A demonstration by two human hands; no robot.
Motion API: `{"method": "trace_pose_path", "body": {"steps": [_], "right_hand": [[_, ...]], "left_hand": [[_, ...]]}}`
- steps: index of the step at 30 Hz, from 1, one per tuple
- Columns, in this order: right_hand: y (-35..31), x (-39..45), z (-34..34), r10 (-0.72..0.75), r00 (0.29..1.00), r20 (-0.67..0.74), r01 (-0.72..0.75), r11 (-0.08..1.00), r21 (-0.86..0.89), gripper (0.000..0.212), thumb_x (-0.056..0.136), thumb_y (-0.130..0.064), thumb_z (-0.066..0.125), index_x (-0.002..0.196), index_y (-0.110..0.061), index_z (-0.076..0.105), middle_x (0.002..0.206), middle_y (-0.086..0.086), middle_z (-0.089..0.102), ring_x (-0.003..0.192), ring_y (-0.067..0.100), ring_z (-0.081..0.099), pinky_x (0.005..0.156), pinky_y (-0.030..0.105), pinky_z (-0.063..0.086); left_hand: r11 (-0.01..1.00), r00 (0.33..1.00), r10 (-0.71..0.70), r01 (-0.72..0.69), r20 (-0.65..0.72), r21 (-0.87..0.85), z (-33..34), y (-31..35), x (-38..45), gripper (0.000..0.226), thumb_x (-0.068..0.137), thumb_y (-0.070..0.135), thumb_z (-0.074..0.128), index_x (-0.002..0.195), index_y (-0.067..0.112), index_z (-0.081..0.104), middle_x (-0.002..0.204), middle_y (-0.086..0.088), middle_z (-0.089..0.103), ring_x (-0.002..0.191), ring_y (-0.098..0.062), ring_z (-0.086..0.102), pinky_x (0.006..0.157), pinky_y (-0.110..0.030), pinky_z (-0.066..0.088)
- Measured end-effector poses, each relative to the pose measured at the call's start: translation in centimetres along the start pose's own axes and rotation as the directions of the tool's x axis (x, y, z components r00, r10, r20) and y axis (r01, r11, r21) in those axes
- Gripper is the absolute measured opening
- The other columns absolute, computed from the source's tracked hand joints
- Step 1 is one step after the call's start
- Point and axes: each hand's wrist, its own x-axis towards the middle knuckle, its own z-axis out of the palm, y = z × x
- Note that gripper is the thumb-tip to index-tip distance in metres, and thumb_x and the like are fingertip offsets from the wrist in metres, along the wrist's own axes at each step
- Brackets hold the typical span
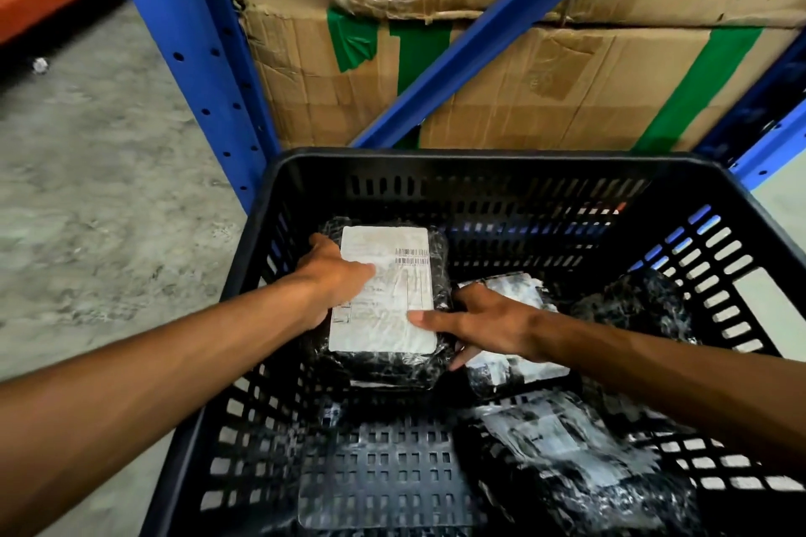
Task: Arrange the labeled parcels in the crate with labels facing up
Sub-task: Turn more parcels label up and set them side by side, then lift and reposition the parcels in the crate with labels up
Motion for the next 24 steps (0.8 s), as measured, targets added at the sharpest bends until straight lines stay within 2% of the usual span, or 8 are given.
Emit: {"method": "trace_pose_path", "body": {"steps": [3, 6, 11, 14, 16, 18, 21, 24], "right_hand": [[-0.2, -0.4, -0.1, -0.006, 1.0, 0.01, 0.006, 1.0, -0.02, 0.095, 0.075, -0.064, 0.063, 0.142, -0.002, 0.035, 0.109, 0.007, 0.056, 0.081, 0.017, 0.076, 0.104, 0.046, 0.044], [-0.2, -0.3, -0.1, -0.037, 0.999, 0.01, 0.038, 0.999, -0.029, 0.089, 0.078, -0.062, 0.061, 0.141, -0.004, 0.038, 0.125, 0.006, 0.059, 0.083, 0.02, 0.075, 0.102, 0.046, 0.046], [-0.3, -0.1, -0.4, -0.039, 0.998, 0.041, 0.043, 0.994, -0.104, 0.079, 0.082, -0.059, 0.058, 0.133, -0.001, 0.047, 0.117, 0.017, 0.066, 0.076, 0.026, 0.074, 0.07, 0.034, 0.062], [-0.1, -0.1, -2.0, -0.009, 0.999, 0.042, 0.015, 0.988, -0.153, 0.078, 0.079, -0.071, 0.049, 0.127, -0.009, 0.055, 0.099, 0.01, 0.072, 0.067, 0.017, 0.073, 0.061, 0.027, 0.061], [0.6, 0.3, -4.0, 0.023, 0.996, -0.085, -0.03, 0.996, -0.085, 0.072, 0.083, -0.067, 0.046, 0.119, -0.006, 0.057, 0.083, 0.011, 0.072, 0.058, 0.015, 0.069, 0.057, 0.027, 0.059], [1.7, 0.5, -6.0, 0.065, 0.964, -0.257, -0.076, 0.997, -0.032, 0.062, 0.092, -0.054, 0.046, 0.109, 0.004, 0.061, 0.08, 0.018, 0.069, 0.057, 0.021, 0.064, 0.064, 0.034, 0.057], [4.3, -0.3, -8.6, 0.147, 0.902, -0.405, -0.189, 0.98, -0.067, 0.045, 0.098, -0.037, 0.046, 0.091, 0.005, 0.063, 0.076, 0.022, 0.063, 0.058, 0.025, 0.055, 0.063, 0.036, 0.051], [7.0, -1.6, -9.3, 0.208, 0.904, -0.373, -0.282, 0.947, -0.155, 0.042, 0.1, -0.029, 0.042, 0.115, 0.006, 0.058, 0.09, 0.013, 0.053, 0.076, 0.022, 0.051, 0.074, 0.035, 0.047]], "left_hand": [[1.0, 1.0, 0.003, -0.003, 0.009, 0.023, 0.0, -0.2, 0.0, 0.084, 0.089, 0.029, 0.061, 0.151, 0.005, 0.01, 0.149, -0.015, 0.041, 0.135, -0.031, 0.042, 0.109, -0.041, 0.04], [0.997, 1.0, -0.011, 0.01, 0.021, 0.076, -0.1, -0.2, -0.1, 0.086, 0.09, 0.031, 0.059, 0.152, 0.004, 0.007, 0.152, -0.016, 0.035, 0.138, -0.031, 0.037, 0.111, -0.041, 0.037], [0.978, 0.999, -0.02, 0.01, 0.047, 0.209, -0.3, 0.6, -1.2, 0.093, 0.092, 0.032, 0.056, 0.153, 0.005, -0.009, 0.157, -0.018, 0.025, 0.142, -0.033, 0.028, 0.115, -0.04, 0.03], [0.9, 0.974, 0.225, -0.196, -0.03, 0.39, 0.4, 1.6, -2.4, 0.089, 0.09, 0.025, 0.056, 0.154, 0.012, -0.005, 0.159, -0.015, 0.013, 0.146, -0.031, 0.015, 0.118, -0.039, 0.021], [0.818, 0.868, 0.494, -0.447, -0.044, 0.362, 1.6, 2.5, -3.1, 0.075, 0.089, 0.018, 0.056, 0.152, 0.013, 0.015, 0.157, -0.009, 0.022, 0.146, -0.024, 0.017, 0.116, -0.033, 0.019], [0.787, 0.813, 0.581, -0.571, 0.032, 0.233, 3.2, 3.7, -3.9, 0.055, 0.09, 0.013, 0.055, 0.142, 0.017, 0.038, 0.145, -0.007, 0.043, 0.136, -0.022, 0.037, 0.107, -0.029, 0.031], [0.827, 0.824, 0.5, -0.545, 0.266, 0.134, 6.4, 5.9, -4.6, 0.028, 0.091, 0.012, 0.051, 0.119, 0.017, 0.055, 0.123, -0.009, 0.057, 0.111, -0.026, 0.057, 0.094, -0.033, 0.048], [0.891, 0.831, 0.356, -0.44, 0.427, 0.114, 9.6, 7.8, -5.5, 0.018, 0.09, 0.004, 0.044, 0.1, 0.015, 0.055, 0.106, -0.015, 0.058, 0.086, -0.028, 0.057, 0.07, -0.034, 0.045]]}}
